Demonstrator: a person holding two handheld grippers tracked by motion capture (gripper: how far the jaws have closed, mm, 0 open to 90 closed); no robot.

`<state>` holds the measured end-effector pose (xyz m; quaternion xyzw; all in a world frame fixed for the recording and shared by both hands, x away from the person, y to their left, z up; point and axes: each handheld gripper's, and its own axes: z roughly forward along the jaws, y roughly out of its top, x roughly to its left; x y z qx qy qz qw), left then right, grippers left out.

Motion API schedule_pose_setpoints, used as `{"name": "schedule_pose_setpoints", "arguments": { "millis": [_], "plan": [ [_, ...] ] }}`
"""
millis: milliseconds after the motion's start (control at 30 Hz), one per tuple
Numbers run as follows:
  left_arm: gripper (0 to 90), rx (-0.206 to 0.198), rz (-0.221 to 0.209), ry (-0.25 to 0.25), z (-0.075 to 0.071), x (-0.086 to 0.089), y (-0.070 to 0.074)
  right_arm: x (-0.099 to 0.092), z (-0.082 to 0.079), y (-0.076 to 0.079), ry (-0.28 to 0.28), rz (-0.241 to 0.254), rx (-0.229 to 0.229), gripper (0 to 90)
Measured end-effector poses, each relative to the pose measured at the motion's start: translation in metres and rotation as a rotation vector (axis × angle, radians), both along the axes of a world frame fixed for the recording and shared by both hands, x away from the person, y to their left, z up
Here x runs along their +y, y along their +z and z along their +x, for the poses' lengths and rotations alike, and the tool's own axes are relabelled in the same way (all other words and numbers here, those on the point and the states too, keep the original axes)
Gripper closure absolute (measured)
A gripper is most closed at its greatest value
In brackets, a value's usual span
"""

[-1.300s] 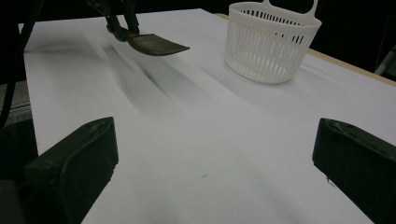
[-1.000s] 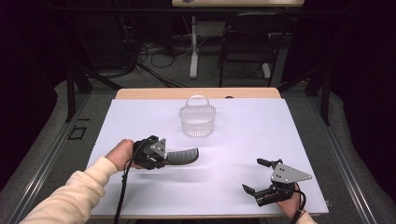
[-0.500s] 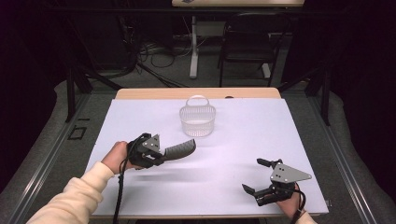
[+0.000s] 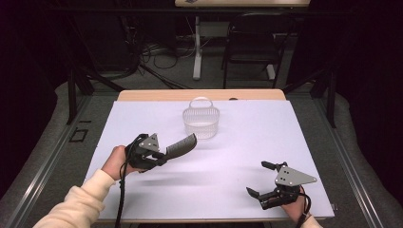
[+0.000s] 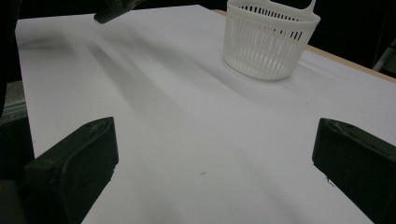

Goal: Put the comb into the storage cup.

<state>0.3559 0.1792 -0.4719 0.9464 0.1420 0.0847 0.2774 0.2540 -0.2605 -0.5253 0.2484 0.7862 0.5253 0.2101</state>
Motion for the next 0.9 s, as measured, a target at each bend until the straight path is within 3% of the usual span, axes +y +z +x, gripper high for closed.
{"name": "schedule_pose_setpoints", "arguments": {
  "millis": [233, 567, 900],
  "plan": [
    [72.3, -0.012, -0.046, 0.067, -0.001, 0.005, 0.002, 0.000, 0.000, 0.000, -0.001, 0.000, -0.004, 0.0],
    [72.2, -0.032, -0.116, 0.126, -0.003, 0.011, 0.003, 0.000, 0.000, 0.000, 0.000, -0.002, -0.002, 0.0],
    [72.2, -0.048, -0.159, 0.181, -0.005, 0.013, 0.002, 0.000, 0.000, 0.000, -0.002, 0.000, -0.003, 0.0]
  ]
}}
